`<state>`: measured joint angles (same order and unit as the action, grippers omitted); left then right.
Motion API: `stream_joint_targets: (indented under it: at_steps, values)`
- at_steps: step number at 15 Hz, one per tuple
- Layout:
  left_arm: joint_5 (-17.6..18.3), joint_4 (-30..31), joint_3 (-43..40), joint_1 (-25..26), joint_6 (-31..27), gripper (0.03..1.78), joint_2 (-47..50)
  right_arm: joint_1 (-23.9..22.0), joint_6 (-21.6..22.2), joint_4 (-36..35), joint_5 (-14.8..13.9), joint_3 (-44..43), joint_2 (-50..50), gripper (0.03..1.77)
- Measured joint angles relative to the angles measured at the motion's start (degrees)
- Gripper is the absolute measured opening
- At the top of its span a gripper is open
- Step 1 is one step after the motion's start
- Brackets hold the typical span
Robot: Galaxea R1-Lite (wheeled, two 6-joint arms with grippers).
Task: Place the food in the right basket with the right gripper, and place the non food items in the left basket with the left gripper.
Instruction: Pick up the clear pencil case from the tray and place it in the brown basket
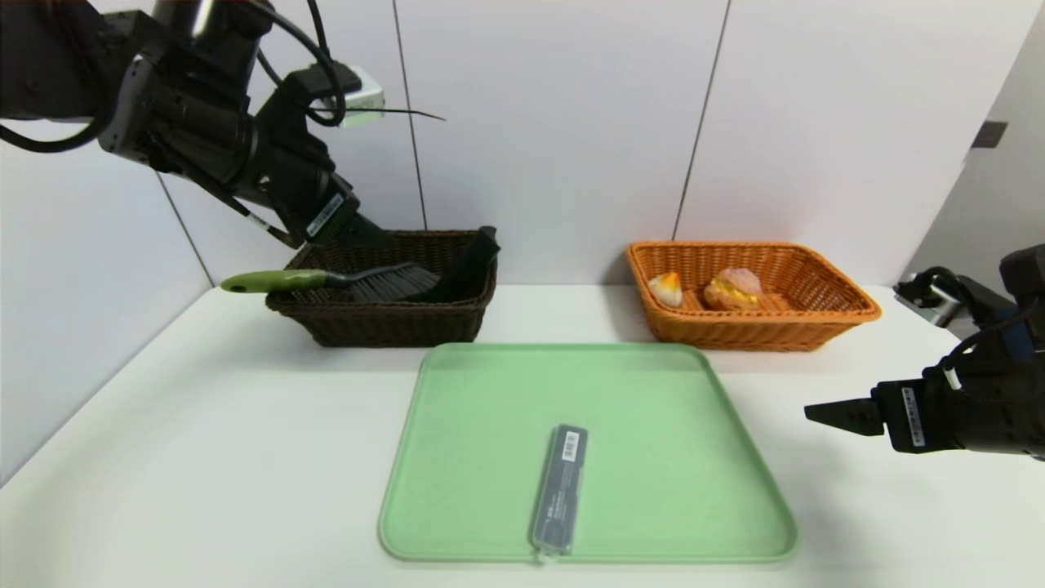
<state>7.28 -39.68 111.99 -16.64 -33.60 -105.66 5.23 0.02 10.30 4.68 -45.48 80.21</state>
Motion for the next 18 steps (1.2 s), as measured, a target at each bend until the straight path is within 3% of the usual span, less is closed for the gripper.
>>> stream_joint_targets:
  at_steps: [4, 6, 8, 12, 18]
  values:
    - [0.4, -6.7, -3.4, -15.6, 32.2, 1.6, 8.4, 0.0, 0.0, 0.0, 0.0, 0.5, -1.7, 1.71]
    - [0.5, -7.5, -7.9, -20.6, 43.6, 1.62, 11.3, 0.0, 0.0, 0.0, 0.0, 1.3, -2.9, 1.71]
    - [-0.4, -7.4, -10.5, -25.2, 49.8, 1.64, 12.6, 0.1, 0.1, 0.1, 0.0, 2.3, -4.2, 1.71]
    - [-9.7, -7.6, -11.5, -30.9, 57.3, 1.67, 9.1, 0.5, 0.4, 0.1, -0.3, 2.7, -5.6, 1.71]
    - [-10.8, -7.2, -10.2, -32.4, 60.7, 1.69, -0.6, 0.6, 0.3, 0.4, -0.6, -1.1, -5.4, 1.71]
